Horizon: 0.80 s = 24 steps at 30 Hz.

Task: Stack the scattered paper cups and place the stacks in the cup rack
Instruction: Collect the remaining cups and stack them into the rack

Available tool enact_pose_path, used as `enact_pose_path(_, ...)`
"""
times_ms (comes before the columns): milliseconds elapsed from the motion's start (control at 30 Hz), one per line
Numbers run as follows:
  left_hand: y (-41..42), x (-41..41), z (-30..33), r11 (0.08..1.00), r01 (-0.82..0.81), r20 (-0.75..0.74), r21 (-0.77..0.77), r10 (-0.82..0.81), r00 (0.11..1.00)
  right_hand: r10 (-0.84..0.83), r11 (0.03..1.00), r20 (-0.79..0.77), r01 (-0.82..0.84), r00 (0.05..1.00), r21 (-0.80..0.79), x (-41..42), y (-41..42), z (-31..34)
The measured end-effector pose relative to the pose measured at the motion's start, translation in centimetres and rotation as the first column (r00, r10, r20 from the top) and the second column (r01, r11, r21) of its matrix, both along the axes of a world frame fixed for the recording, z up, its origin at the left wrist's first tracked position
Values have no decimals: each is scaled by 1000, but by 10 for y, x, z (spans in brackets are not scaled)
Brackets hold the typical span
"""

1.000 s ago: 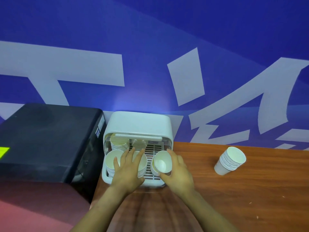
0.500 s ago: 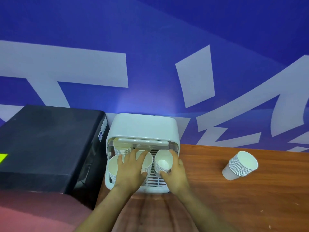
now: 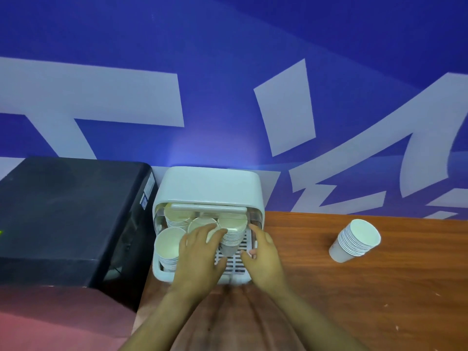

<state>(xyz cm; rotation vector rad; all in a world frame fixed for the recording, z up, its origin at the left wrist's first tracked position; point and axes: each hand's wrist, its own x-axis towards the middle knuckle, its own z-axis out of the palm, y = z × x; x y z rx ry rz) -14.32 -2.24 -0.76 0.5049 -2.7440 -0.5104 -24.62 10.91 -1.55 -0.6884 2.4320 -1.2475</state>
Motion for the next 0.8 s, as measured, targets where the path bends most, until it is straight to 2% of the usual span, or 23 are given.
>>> enact_pose_path(133,47,-12,9,984,140,-53,113,-135,989,73,983,-11,-70,997,170,-16,58,11)
enact_pose_path(233,80,-34,10,942,262,-23,208,-263,964,29,964,-29,-20,999,266,-40,110,15)
enact_pose_path(300,99,-54,10,926,294,11,238,-305,952,-35,962,-35,43,999,271,-59,145,18)
enact_pose_path(600,183,-152,-10,885,148,275,442,-291,916,-283,936,-62,290,957,200,-148,259,30)
enact_pose_path(800,203,-190,-30,863,41,360,504,-253,898,-185,955,140,144,973,261,-184,265,8)
